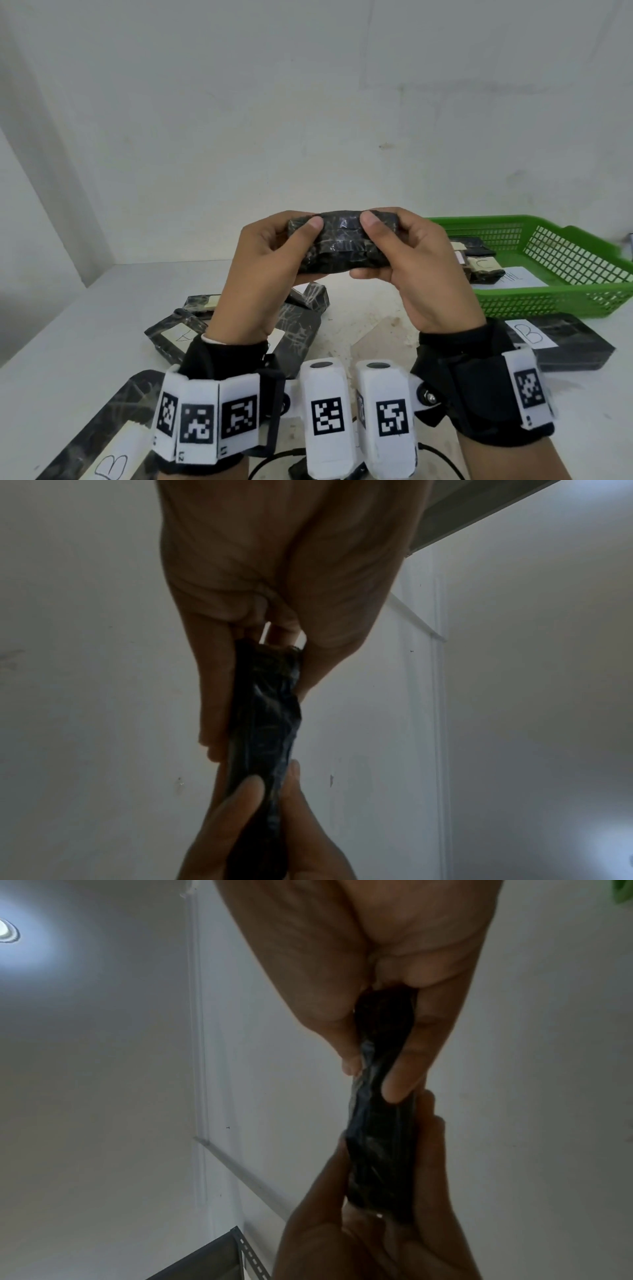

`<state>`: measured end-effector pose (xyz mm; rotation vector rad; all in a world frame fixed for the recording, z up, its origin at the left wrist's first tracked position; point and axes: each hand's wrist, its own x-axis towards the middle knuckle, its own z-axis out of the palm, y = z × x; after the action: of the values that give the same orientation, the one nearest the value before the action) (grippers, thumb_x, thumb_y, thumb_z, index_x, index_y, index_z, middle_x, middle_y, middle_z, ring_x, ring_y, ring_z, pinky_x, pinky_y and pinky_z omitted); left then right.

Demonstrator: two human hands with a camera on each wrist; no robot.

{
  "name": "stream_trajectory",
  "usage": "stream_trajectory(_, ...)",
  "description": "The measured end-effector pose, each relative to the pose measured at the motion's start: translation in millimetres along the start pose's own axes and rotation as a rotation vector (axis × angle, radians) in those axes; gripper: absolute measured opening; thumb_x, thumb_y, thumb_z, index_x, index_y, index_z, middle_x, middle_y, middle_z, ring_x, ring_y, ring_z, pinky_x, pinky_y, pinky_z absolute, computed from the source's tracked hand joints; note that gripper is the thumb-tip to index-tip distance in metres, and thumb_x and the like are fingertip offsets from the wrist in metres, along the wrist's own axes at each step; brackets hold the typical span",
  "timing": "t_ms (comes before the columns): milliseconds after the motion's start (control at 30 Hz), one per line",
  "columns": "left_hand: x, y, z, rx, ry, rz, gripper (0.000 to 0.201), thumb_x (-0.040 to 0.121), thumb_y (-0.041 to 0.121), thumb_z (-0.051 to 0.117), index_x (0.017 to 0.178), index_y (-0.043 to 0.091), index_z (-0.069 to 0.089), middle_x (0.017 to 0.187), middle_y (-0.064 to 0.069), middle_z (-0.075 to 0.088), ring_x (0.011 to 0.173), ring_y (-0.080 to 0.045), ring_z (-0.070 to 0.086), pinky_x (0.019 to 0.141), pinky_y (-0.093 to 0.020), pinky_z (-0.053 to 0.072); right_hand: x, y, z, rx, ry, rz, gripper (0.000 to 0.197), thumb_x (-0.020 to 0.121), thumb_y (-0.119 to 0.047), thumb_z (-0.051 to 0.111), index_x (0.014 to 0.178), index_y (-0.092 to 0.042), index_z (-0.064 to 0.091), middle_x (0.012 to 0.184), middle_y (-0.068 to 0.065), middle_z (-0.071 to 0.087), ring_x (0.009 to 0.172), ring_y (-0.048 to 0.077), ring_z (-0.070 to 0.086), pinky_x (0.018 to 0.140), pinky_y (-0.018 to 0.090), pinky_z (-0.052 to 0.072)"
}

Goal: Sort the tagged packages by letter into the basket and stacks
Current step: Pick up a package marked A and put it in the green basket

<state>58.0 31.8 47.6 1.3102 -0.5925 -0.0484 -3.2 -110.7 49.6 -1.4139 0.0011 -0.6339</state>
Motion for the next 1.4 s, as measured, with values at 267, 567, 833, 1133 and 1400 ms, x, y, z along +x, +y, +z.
stream_trajectory(267,-2.0,2.5,-0.2,-0.024,-0.008,0.005,0.009,0.092,0.003,0.061,0.091,0.001,0.07,0.078,-0.01,0.073,0.074,-0.022,0.074,0.061,-0.03,0.06,-0.4,-3.0,-2.3,0.067,-0.051,0.029,0.015,0.094,-0.02,0.059,0.093,-0.007,0.066,0.082,0.003,0.069,0.072,0.013,0.071,0.054,0.023,0.056)
stream_trajectory(567,-4.5,8.7,-1.5,-0.086,-0.134,-0.057,0.023,0.082,0.022,0.065,0.096,0.004,0.07,0.088,-0.01,0.075,0.082,-0.021,0.074,0.067,-0.026,0.059,-0.5,-1.3,-4.4,0.045,-0.01,-0.004,0.007,0.091,-0.008,0.062,0.096,-0.006,0.066,0.084,0.005,0.072,0.073,0.014,0.073,0.053,0.022,0.056)
stream_trajectory(833,-0.6,1.4,-6.5,-0.067,-0.039,-0.04,0.016,0.09,-0.004,0.061,0.104,-0.006,0.067,0.091,-0.017,0.074,0.081,-0.027,0.074,0.066,-0.031,0.061,-2.0,-5.3,-1.8,0.07,-0.111,0.071,0.031,0.079,-0.029,0.067,0.101,-0.008,0.066,0.092,0.004,0.072,0.085,0.017,0.073,0.065,0.028,0.06)
stream_trajectory(1133,-3.1,6.3,-2.8,-0.123,-0.104,-0.062,0.014,0.088,0.01,0.062,0.096,0.001,0.069,0.085,-0.011,0.076,0.08,-0.022,0.075,0.065,-0.027,0.06,-1.0,-3.9,-4.2,0.052,-0.043,0.028,0.004,0.091,-0.007,0.063,0.095,-0.008,0.064,0.089,0.007,0.071,0.078,0.017,0.073,0.056,0.024,0.058)
stream_trajectory(1400,-1.1,3.8,-7.3,-0.131,-0.096,-0.074,0.016,0.088,0.008,0.062,0.098,-0.002,0.069,0.088,-0.014,0.075,0.082,-0.024,0.074,0.067,-0.029,0.061,-0.7,-1.7,-1.7,0.059,-0.075,0.043,0.013,0.086,-0.008,0.068,0.097,-0.01,0.062,0.093,0.006,0.072,0.082,0.018,0.074,0.061,0.026,0.059)
